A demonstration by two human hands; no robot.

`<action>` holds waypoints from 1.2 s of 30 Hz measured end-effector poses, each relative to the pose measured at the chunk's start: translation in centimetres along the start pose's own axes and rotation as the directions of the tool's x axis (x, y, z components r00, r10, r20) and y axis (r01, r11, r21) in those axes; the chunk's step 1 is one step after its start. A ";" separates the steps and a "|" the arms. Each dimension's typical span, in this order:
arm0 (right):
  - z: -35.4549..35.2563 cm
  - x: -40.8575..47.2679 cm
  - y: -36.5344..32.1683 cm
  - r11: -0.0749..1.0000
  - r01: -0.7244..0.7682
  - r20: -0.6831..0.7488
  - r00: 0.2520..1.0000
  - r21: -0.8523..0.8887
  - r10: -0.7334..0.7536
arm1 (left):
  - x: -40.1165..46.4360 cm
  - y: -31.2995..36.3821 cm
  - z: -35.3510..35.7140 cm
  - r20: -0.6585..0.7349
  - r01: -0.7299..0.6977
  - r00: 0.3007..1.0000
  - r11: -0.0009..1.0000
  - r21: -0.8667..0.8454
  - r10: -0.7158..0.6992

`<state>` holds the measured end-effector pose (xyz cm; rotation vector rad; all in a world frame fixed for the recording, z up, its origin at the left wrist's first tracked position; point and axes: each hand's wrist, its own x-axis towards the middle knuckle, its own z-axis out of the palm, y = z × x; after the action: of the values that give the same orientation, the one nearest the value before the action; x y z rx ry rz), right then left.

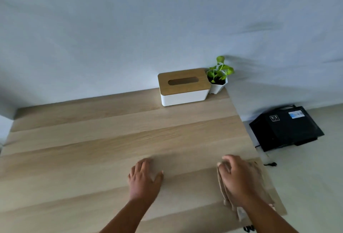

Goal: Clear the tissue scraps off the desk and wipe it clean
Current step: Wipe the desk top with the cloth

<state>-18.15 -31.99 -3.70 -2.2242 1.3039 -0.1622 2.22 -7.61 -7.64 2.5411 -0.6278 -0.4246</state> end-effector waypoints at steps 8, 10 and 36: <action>-0.5 7.3 -7.6 0.819 -0.208 -0.001 0.969 0.536 0.247 | 8.2 4.3 -3.0 0.004 0.024 1.000 0.904 -0.427 -0.024; -1.1 9.9 -8.9 0.806 -0.192 0.011 0.974 0.560 0.224 | 10.3 6.1 -3.5 -0.006 0.014 1.000 0.869 -0.495 -0.019; 1.1 25.4 -11.3 0.803 0.016 -0.039 0.999 0.596 0.009 | 23.9 14.6 -1.6 -0.086 0.085 0.982 0.807 -0.584 -0.166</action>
<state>4.16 -48.53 -3.04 -1.6822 1.0722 -0.5453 17.90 -30.35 -2.89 2.0008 -0.2231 -0.4108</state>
